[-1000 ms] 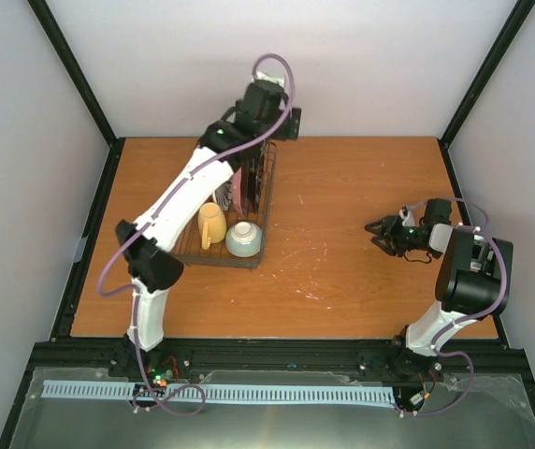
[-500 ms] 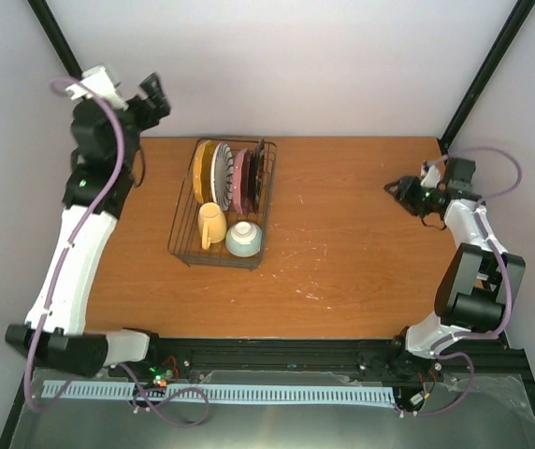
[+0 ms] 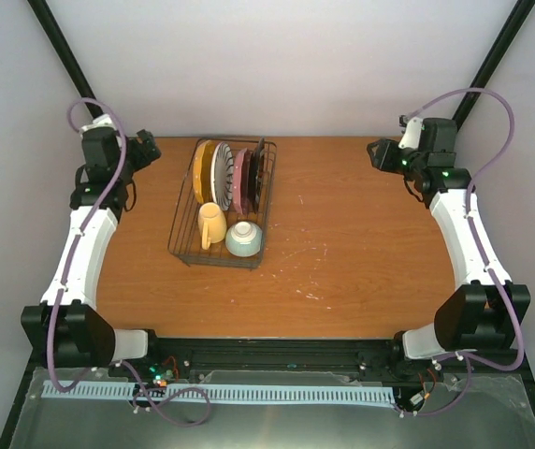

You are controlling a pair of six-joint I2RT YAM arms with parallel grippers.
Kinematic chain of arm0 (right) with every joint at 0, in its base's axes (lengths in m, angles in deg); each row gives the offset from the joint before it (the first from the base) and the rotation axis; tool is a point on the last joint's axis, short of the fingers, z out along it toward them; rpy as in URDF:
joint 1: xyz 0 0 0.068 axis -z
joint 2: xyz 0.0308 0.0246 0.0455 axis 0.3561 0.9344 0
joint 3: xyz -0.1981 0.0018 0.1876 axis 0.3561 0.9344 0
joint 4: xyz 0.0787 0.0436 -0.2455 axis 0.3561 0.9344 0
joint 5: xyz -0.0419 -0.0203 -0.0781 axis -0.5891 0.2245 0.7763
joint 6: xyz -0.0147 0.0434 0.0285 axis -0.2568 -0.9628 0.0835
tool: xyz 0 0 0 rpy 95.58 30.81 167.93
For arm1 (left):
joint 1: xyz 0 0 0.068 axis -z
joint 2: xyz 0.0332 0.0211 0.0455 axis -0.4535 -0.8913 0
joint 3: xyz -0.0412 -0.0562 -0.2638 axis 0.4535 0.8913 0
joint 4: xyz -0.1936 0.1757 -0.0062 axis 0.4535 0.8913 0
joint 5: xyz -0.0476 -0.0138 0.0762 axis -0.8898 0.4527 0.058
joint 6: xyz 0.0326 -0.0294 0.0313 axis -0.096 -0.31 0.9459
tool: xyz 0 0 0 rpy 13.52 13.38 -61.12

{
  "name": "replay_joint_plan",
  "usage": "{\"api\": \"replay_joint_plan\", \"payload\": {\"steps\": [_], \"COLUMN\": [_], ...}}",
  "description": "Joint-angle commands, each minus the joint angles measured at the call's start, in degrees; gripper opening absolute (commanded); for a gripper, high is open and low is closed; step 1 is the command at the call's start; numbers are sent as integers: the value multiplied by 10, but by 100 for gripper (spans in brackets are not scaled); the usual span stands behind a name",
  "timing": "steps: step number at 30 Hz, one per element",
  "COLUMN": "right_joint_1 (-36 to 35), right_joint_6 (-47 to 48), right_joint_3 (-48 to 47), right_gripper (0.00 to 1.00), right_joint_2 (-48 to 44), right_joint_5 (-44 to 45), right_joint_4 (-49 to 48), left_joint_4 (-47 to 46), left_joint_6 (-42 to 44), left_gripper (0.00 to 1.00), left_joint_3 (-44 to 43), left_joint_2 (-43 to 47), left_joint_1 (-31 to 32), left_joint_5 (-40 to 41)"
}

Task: Load the mixed dishes into the dish rack

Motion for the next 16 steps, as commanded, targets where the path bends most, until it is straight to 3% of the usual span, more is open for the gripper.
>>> {"api": "replay_joint_plan", "payload": {"steps": [1, 16], "right_joint_1": [-15, -16], "right_joint_6": [20, -10], "right_joint_3": [-4, 34], "right_gripper": [49, 53], "right_joint_2": [-9, -33], "right_joint_5": [48, 116], "right_joint_4": [-4, -50], "left_joint_4": [-16, -25], "left_joint_6": [-3, 7], "left_gripper": [100, 100], "left_joint_3": [-40, -101], "left_joint_2": [-5, -75], "left_joint_1": [-28, -30], "left_joint_5": [-37, -72]}}
